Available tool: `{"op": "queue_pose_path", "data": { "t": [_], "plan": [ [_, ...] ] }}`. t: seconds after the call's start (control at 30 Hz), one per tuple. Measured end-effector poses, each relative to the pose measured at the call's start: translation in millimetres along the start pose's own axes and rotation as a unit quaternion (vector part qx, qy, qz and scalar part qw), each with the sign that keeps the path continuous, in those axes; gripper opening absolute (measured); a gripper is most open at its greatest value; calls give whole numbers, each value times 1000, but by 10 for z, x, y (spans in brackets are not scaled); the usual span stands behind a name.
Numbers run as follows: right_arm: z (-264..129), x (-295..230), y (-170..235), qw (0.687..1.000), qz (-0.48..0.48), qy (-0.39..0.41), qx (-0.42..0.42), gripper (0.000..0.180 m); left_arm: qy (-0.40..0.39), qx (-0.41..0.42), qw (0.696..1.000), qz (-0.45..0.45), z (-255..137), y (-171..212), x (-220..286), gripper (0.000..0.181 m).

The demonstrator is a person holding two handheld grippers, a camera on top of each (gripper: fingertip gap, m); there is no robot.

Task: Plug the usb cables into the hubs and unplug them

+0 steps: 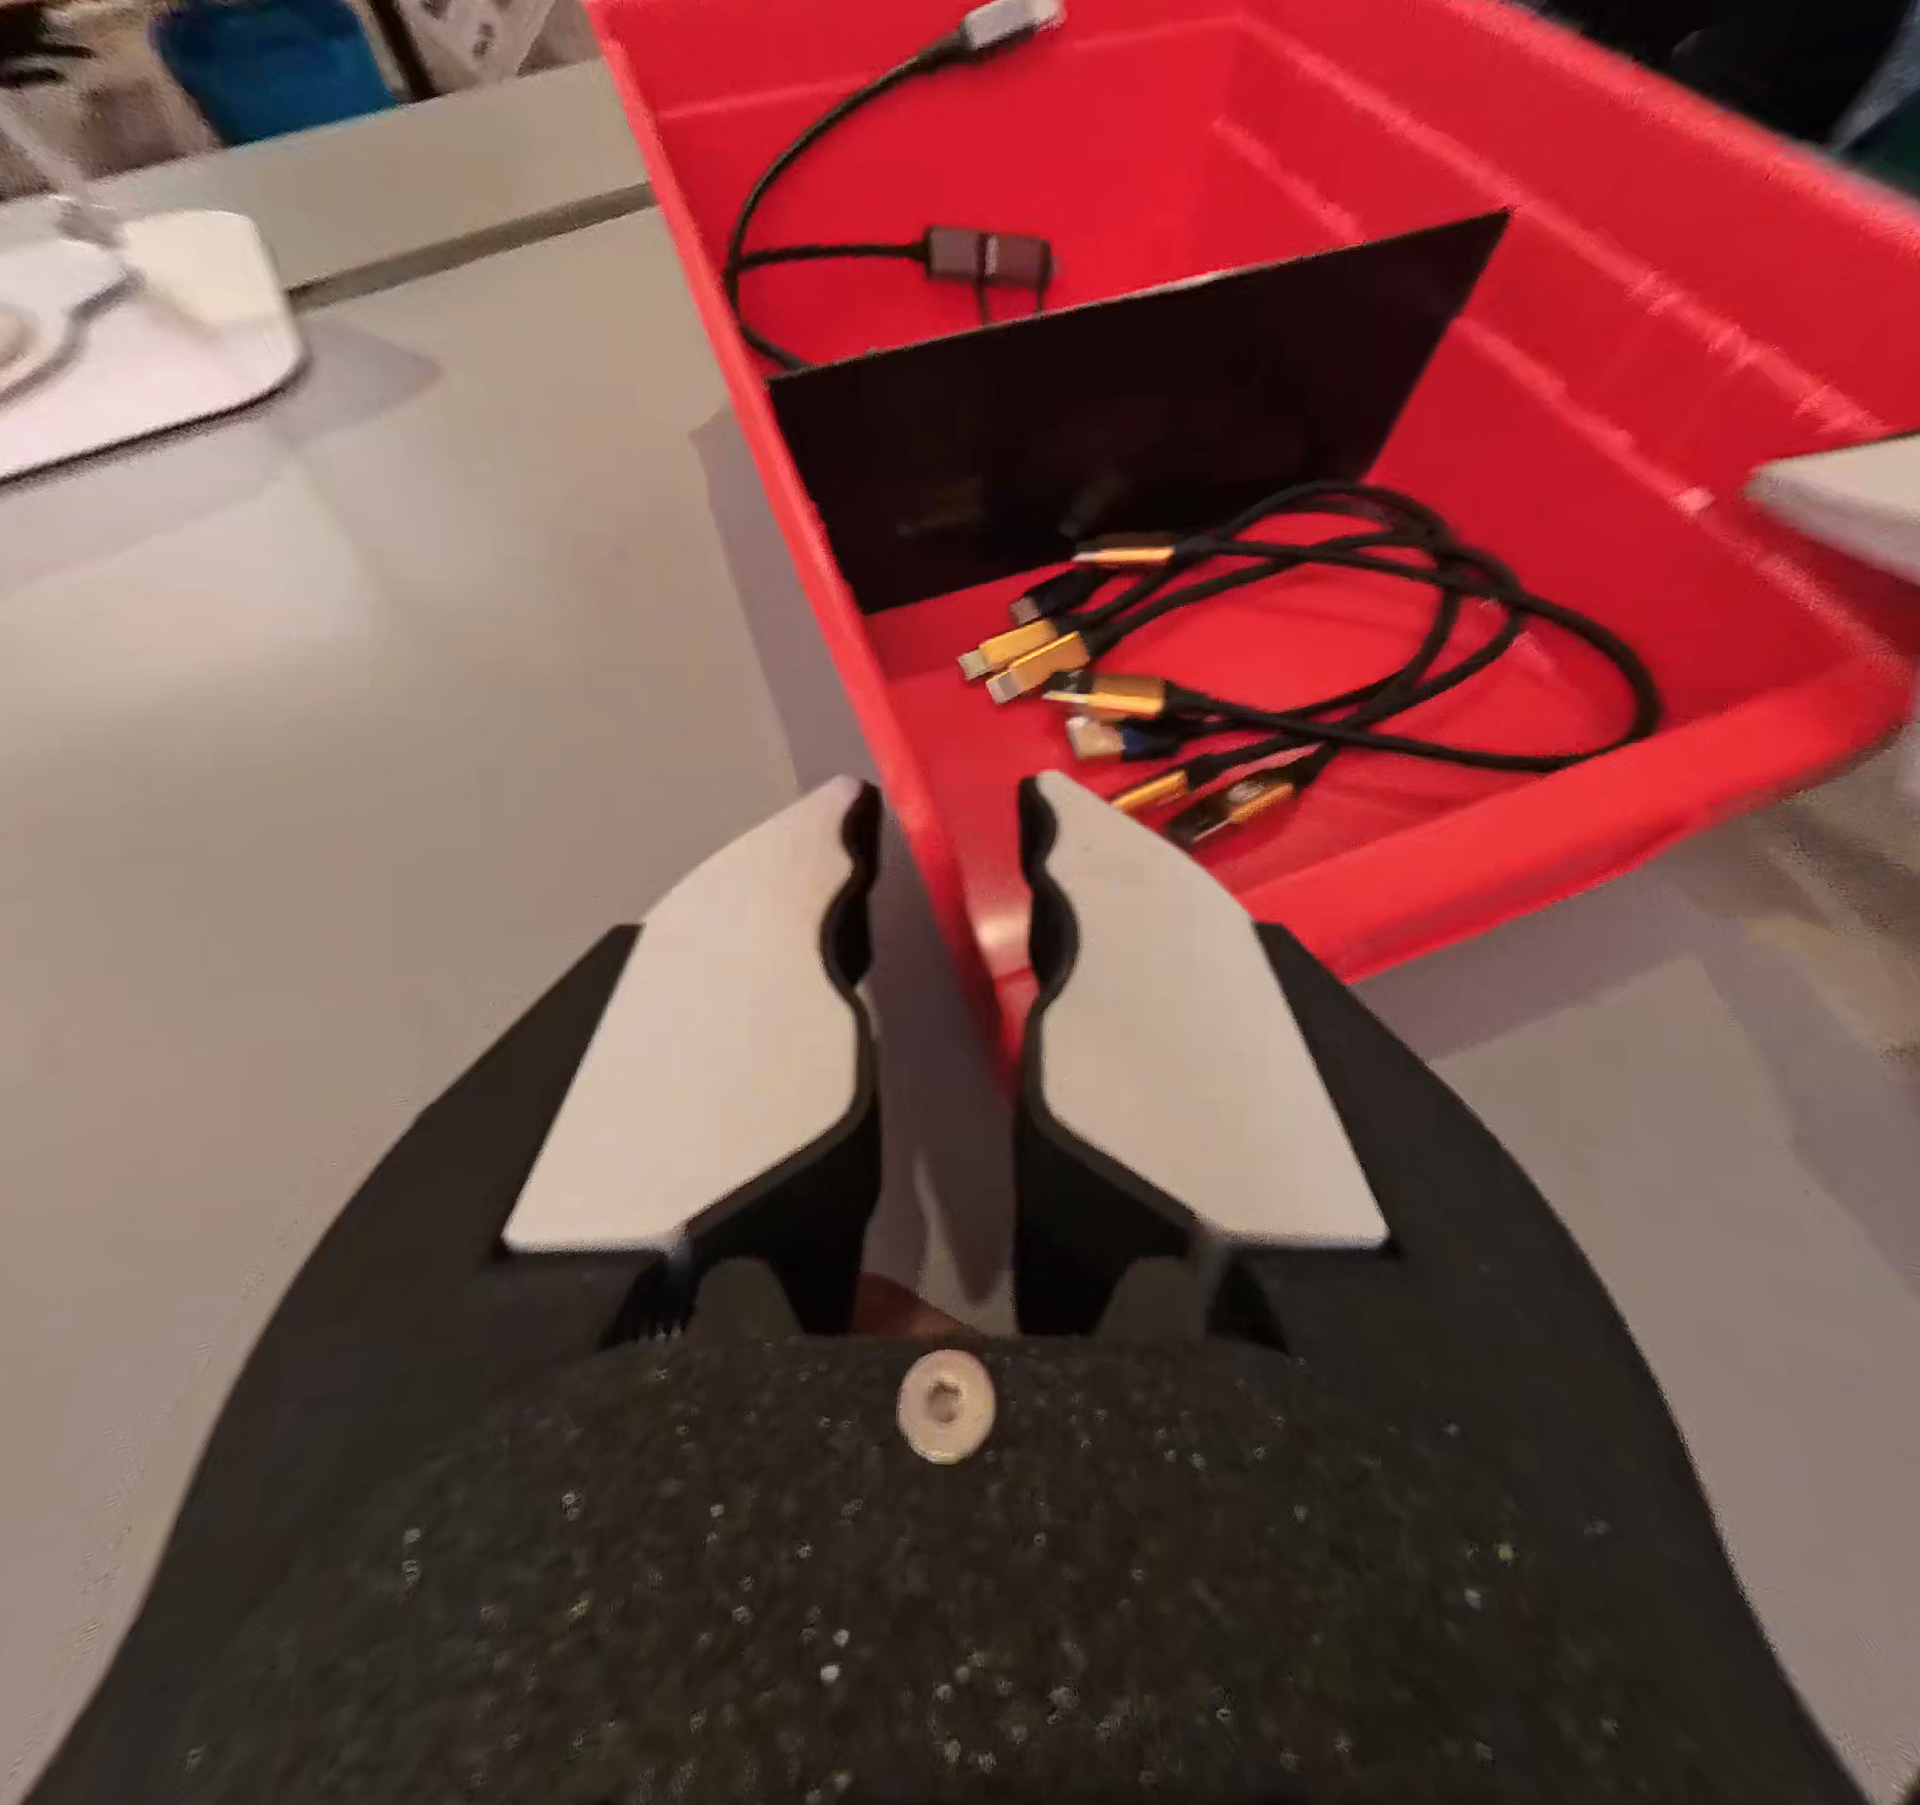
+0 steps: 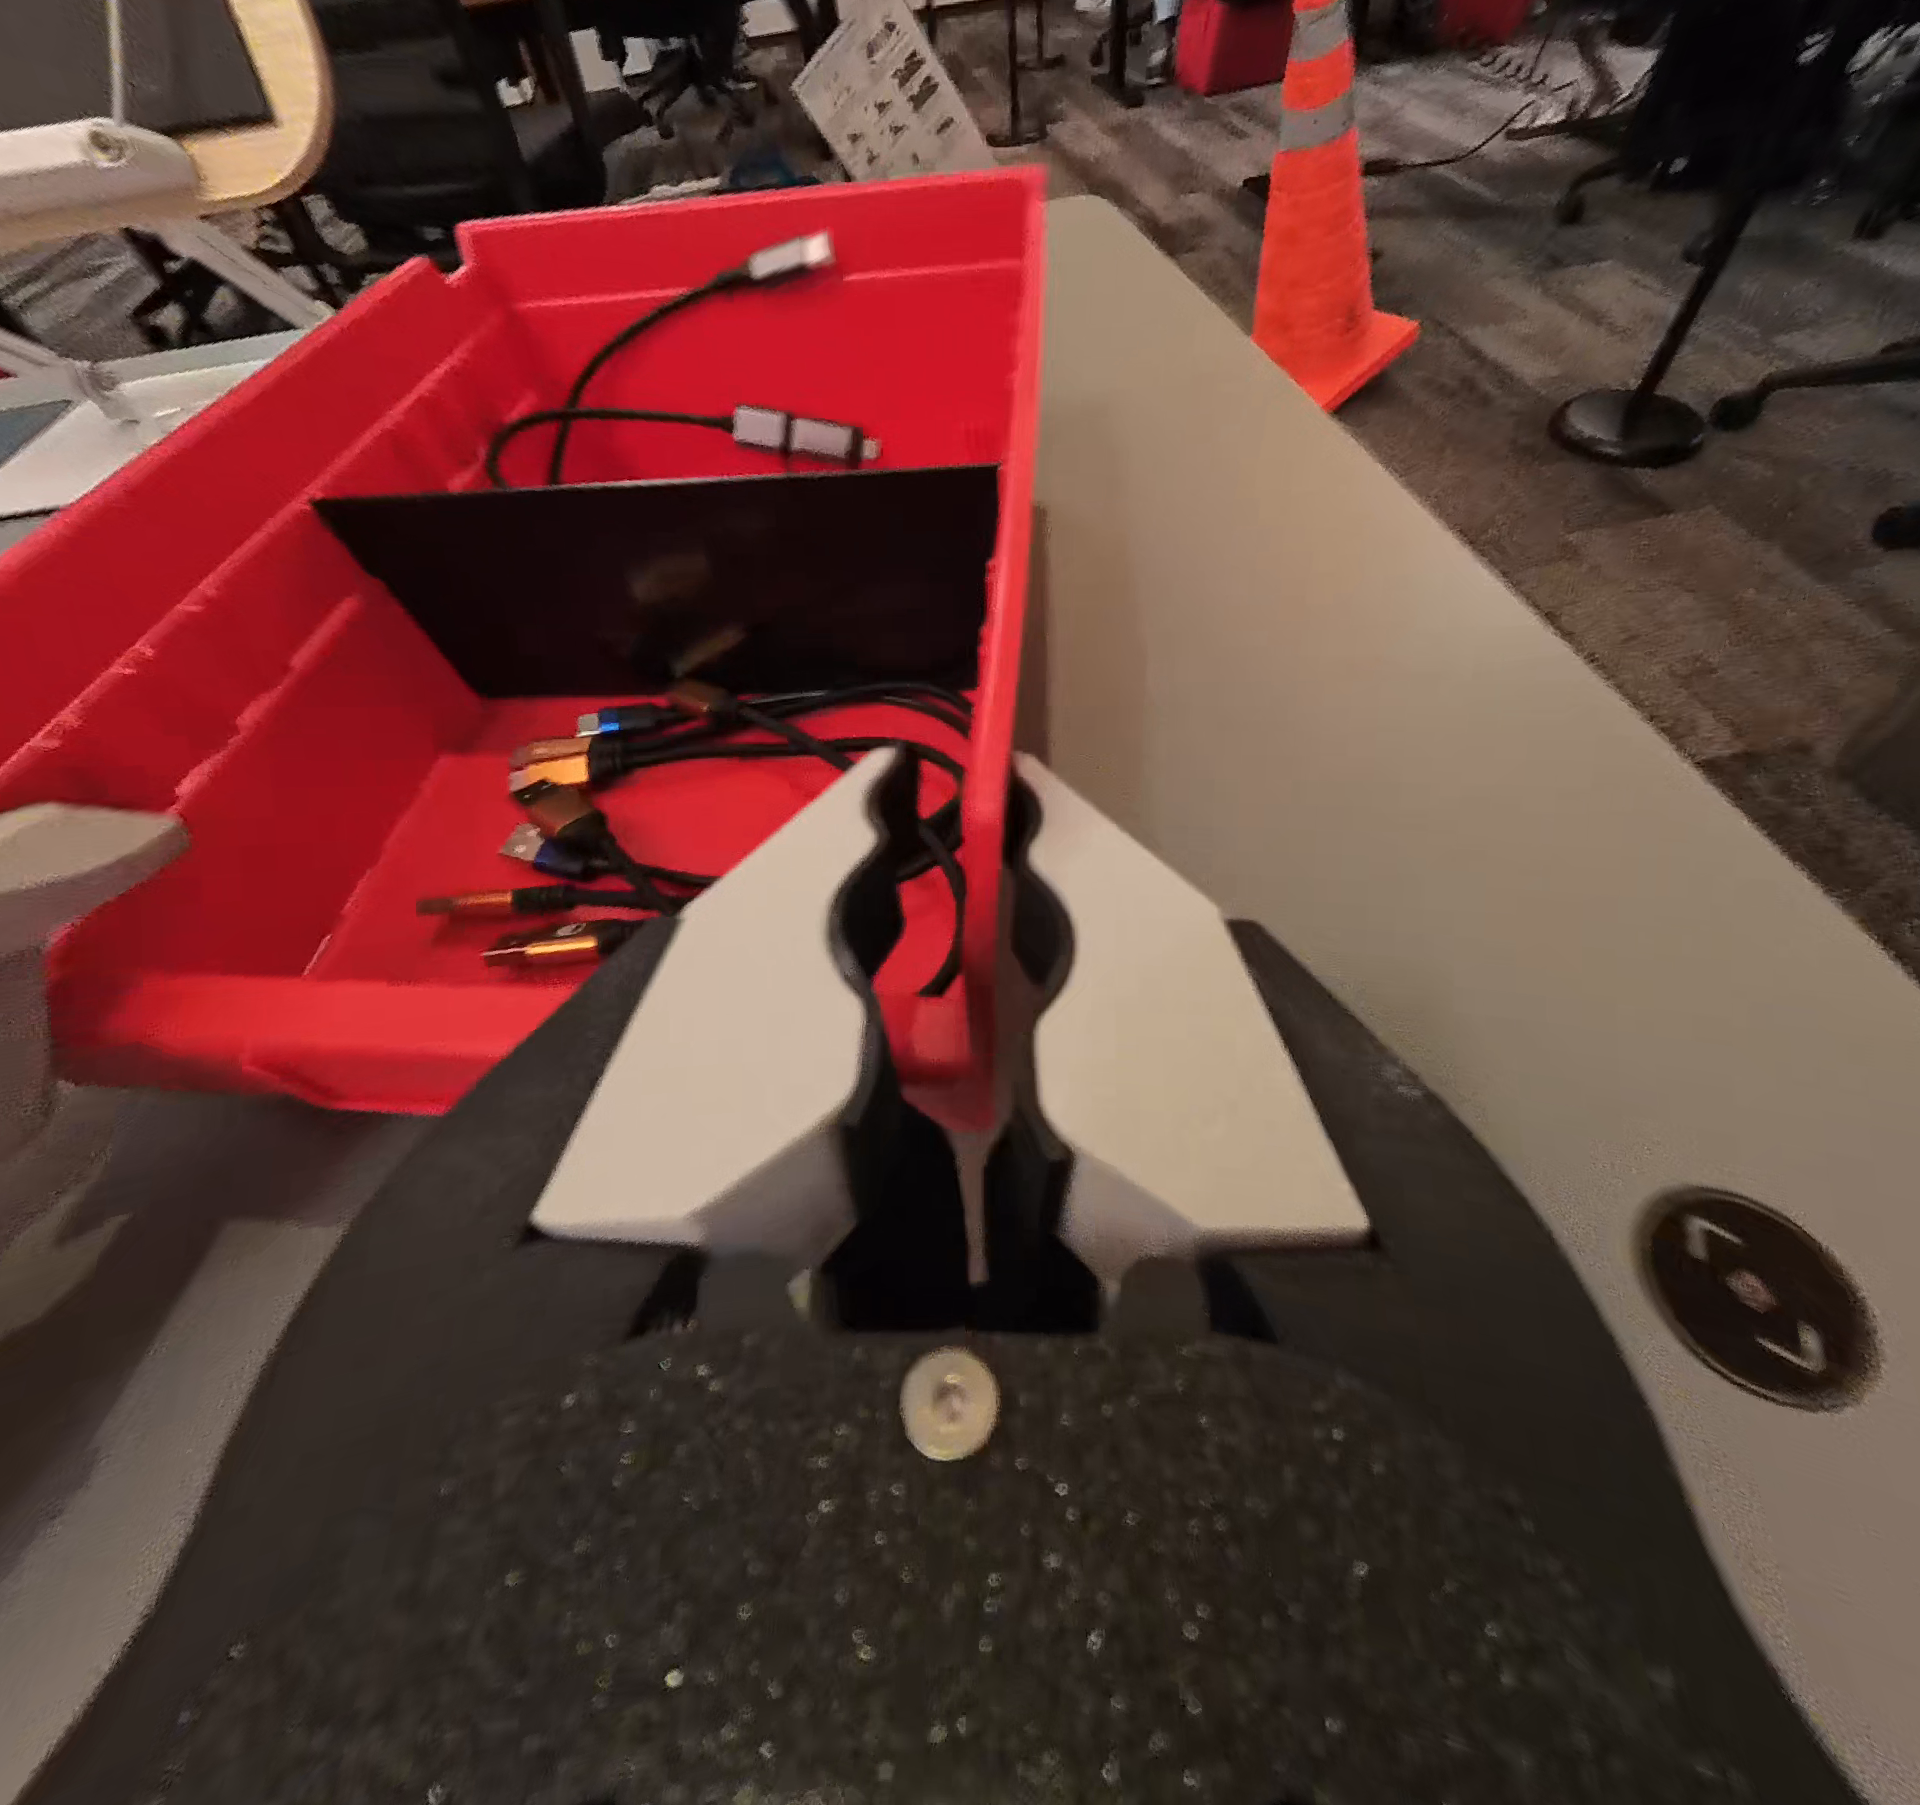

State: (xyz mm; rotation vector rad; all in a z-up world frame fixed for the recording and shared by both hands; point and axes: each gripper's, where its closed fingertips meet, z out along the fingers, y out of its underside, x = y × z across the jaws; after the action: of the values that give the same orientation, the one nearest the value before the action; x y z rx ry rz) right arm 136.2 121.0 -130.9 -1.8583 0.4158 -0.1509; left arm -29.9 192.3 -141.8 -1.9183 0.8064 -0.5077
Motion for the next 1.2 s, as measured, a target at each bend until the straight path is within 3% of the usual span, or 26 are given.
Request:
{"op": "queue_pose_path", "data": {
  "t": [0.2, 0.33, 0.47, 0.73, 0.83, 1.0, 1.1, 1.2],
  "plan": [
    [-37, -85, 34, 1000, 23, 11, -11, 5, -28, 5, 999, -16, -32, -68, -198, 4],
    [-200, -363, -126, 1000, -6, 20, 21, 4, -53, 41, 998, -19, -351, -78, -351, 4],
    [-250, -992, -262, 998, -26, -20, 47, 3, -100, 68, 992, -17, -821, -113, -809, 4],
    [-76, -2355, 59, 992, -73, -104, 7, 5, -183, 39, 980, -63, -1486, 478, -1896, 4],
    [-3, -2581, 260, 989, -90, -116, -16, 6, -191, 13, 978, -78, -1544, 677, -2108, 4],
    [18, -2653, 273, 984, -85, -154, -13, 13, -143, -1, 988, -67, -1548, 676, -2139, 9],
    [-75, -2624, 222, 977, -112, -181, 4, 18, -107, 92, 984, -109, -1863, 410, -2209, 25],
    [-262, -2604, 109, 961, -154, -224, 47, 26, -203, 234, 939, -151, -2651, 71, -2827, 10]
  ]
}}
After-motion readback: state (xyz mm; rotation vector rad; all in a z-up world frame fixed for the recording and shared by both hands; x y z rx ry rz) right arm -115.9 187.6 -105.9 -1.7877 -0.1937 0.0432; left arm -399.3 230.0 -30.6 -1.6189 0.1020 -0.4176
